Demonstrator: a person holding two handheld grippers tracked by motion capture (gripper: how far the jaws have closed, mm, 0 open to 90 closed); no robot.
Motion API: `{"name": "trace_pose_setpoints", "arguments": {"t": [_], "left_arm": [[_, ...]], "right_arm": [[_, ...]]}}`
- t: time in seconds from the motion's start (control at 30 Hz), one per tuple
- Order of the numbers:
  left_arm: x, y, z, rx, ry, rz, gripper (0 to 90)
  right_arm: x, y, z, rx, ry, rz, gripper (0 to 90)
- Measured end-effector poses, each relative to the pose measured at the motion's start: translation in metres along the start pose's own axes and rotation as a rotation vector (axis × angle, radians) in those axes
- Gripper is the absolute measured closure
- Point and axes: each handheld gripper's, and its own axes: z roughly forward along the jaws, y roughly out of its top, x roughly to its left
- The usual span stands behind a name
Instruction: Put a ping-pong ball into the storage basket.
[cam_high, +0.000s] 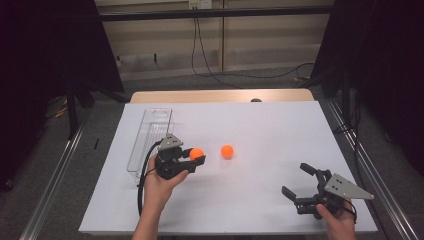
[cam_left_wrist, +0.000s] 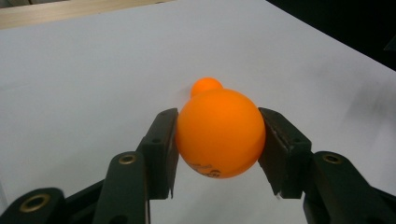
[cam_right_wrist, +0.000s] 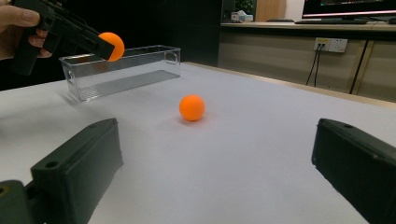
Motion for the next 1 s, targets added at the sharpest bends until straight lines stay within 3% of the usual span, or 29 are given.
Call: {"name": "trace_pose_setpoints", "arguments": {"t": [0.37,1.0], "left_arm": [[0.004,0.000,-0.005,-0.009,0.017,-0.017,50.9],[0.016,-0.001,-0.016,-0.018,0.086,-0.028,50.9]], "right_arm": [[0.000,0.000,0.000,0.000,0.000,0.001,1.1],[0.000,0.000,0.000,0.000,0.001,0.002,1.2]]}}
